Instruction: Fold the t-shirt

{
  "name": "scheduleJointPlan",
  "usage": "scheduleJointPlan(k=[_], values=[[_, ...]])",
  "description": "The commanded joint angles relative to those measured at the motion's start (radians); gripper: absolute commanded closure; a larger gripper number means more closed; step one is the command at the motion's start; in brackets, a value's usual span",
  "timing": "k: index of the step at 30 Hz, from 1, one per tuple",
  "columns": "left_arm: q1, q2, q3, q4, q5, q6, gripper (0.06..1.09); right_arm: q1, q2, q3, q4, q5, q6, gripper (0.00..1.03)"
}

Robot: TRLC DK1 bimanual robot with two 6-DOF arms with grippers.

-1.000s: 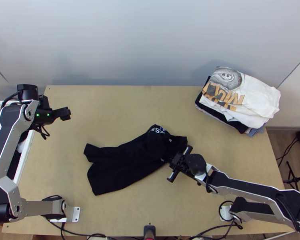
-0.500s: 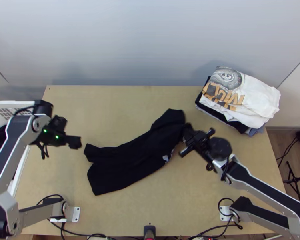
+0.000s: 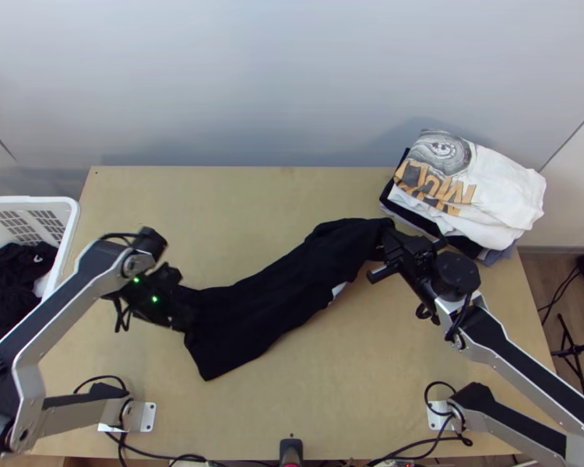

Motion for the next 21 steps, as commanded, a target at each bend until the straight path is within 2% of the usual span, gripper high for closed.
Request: scheduleJointPlan(k=[1, 5, 9, 14, 21], values=[[0.001, 0.061, -0.063, -0.038, -0.005, -0.009, 0.11, -0.012, -0.019, -0.001, -0.005, 0.007, 0.004, 1.00], [0.058, 0.023, -0.078, -0.024, 0.049, -0.100, 0.11, -0.006, -0.017, -0.001, -0.005, 0.020, 0.005, 1.00], [0.101, 0.018, -0.120, 0.011, 0.155, -0.167, 0.11, -0.001, -0.016, -0.003, -0.005, 0.023, 0.010, 1.00], [0.056, -0.003, -0.201, 0.134, 0.156, -0.242, 0.11, -0.001, -0.011, -0.006, 0.000, 0.027, 0.010, 1.00], [0.050, -0.019, -0.261, 0.272, 0.144, -0.261, 0.11, 0.008, 0.000, -0.004, 0.011, 0.026, 0.010, 1.00]])
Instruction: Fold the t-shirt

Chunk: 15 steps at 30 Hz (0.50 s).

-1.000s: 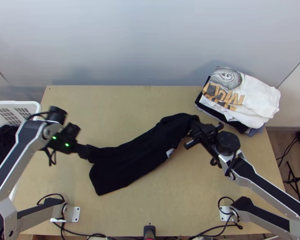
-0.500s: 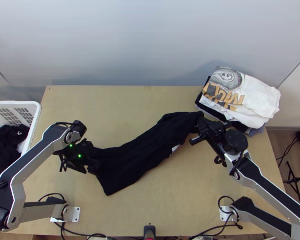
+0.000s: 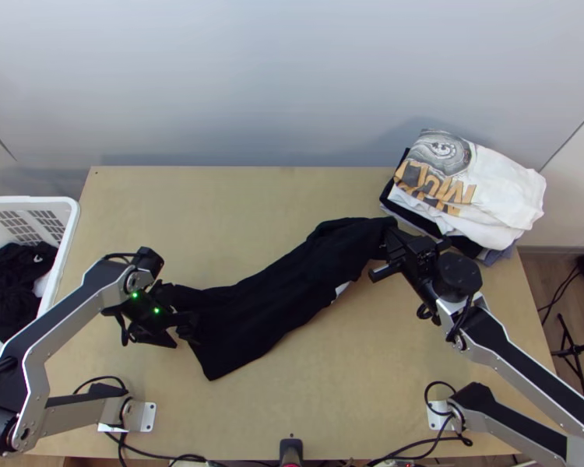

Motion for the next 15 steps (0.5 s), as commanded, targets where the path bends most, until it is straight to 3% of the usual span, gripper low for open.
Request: scheduleJointPlan(k=[1, 4, 8, 15], values=[[-0.006, -0.014, -0.055, 0.134, 0.002, -0.048, 0.11, 0.009, 0.010, 0.001, 0.009, 0.000, -0.001, 1.00], [-0.005, -0.011, -0.055, 0.186, -0.002, -0.076, 0.12, 0.013, 0.013, -0.001, 0.010, 0.000, 0.000, 1.00], [-0.005, -0.006, -0.071, 0.243, -0.006, -0.109, 0.28, 0.018, 0.017, 0.001, 0.010, 0.000, 0.000, 1.00], [-0.019, -0.006, -0.080, 0.223, -0.006, -0.095, 0.29, 0.016, 0.022, 0.008, 0.010, 0.001, -0.001, 1.00]])
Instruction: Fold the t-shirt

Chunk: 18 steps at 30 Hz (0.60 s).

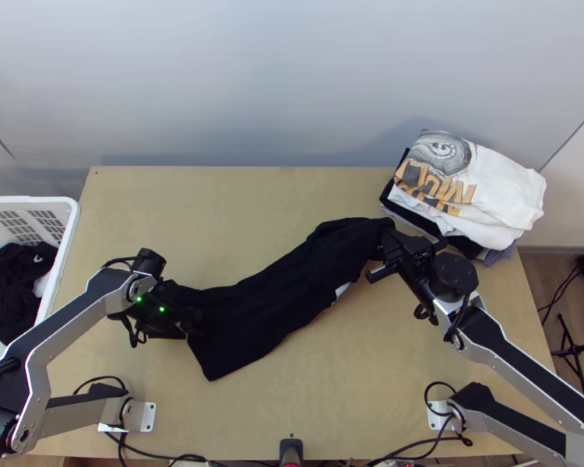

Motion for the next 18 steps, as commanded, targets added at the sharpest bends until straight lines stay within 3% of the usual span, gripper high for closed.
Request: scheduleJointPlan(k=[1, 4, 5, 18], values=[[-0.012, -0.003, -0.012, -0.011, -0.002, 0.005, 0.30, 0.001, 0.005, 0.006, 0.001, 0.001, -0.003, 1.00], [-0.015, -0.019, -0.015, -0.015, -0.002, 0.001, 0.49, 0.001, 0.008, 0.007, 0.003, 0.000, -0.001, 1.00], [-0.015, -0.019, -0.017, -0.015, -0.002, 0.000, 0.51, 0.001, 0.008, 0.009, 0.003, 0.001, -0.001, 1.00], [-0.013, 0.014, -0.034, -0.003, -0.002, -0.005, 0.52, -0.005, 0.015, 0.019, 0.004, 0.001, -0.001, 1.00]])
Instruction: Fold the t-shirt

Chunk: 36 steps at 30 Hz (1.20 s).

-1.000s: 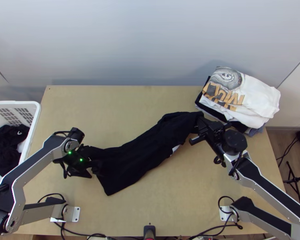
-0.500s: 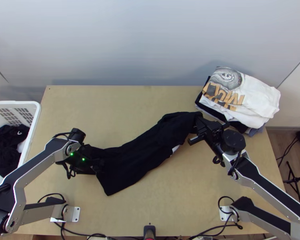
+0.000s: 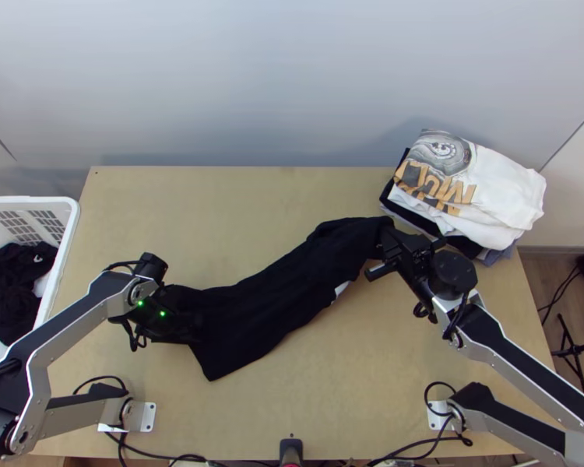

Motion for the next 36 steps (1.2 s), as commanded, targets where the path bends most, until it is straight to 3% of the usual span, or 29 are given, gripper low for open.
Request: scheduleJointPlan(k=[1, 4, 7, 8, 9, 10, 16, 20, 24, 31, 36], values=[[0.000, 0.020, -0.010, 0.011, 0.001, 0.000, 0.55, -0.007, 0.002, 0.006, 0.000, 0.001, -0.003, 1.00], [0.000, 0.019, -0.019, 0.050, 0.001, -0.010, 0.75, -0.007, 0.000, 0.005, 0.000, 0.001, -0.003, 1.00], [0.006, 0.019, -0.022, 0.103, -0.001, -0.050, 0.82, -0.007, 0.000, 0.003, 0.000, 0.001, -0.001, 1.00], [0.009, 0.019, -0.022, 0.125, -0.002, -0.065, 0.88, -0.007, -0.001, 0.002, 0.000, 0.001, -0.001, 1.00], [0.013, 0.017, -0.021, 0.145, -0.015, -0.077, 1.01, -0.007, -0.001, 0.002, 0.000, 0.001, -0.001, 1.00], [0.015, 0.012, -0.022, 0.168, -0.025, -0.091, 1.05, -0.007, -0.001, 0.002, 0.000, 0.001, -0.001, 1.00], [0.039, -0.009, -0.019, 0.179, -0.028, -0.093, 1.05, -0.010, -0.003, 0.012, 0.000, 0.001, -0.001, 1.00], [0.171, -0.040, 0.079, 0.108, -0.030, -0.080, 1.05, -0.019, -0.001, 0.058, -0.047, 0.018, 0.000, 1.00], [0.322, -0.074, 0.256, 0.036, -0.041, -0.086, 1.05, -0.047, 0.046, 0.178, -0.239, 0.073, 0.065, 1.00], [0.444, -0.143, 0.544, 0.024, -0.101, -0.086, 1.05, -0.101, 0.157, 0.467, -0.645, 0.093, 0.226, 1.00], [0.480, -0.158, 0.676, 0.036, -0.111, -0.108, 1.05, -0.098, 0.204, 0.666, -0.837, 0.093, 0.332, 1.00]])
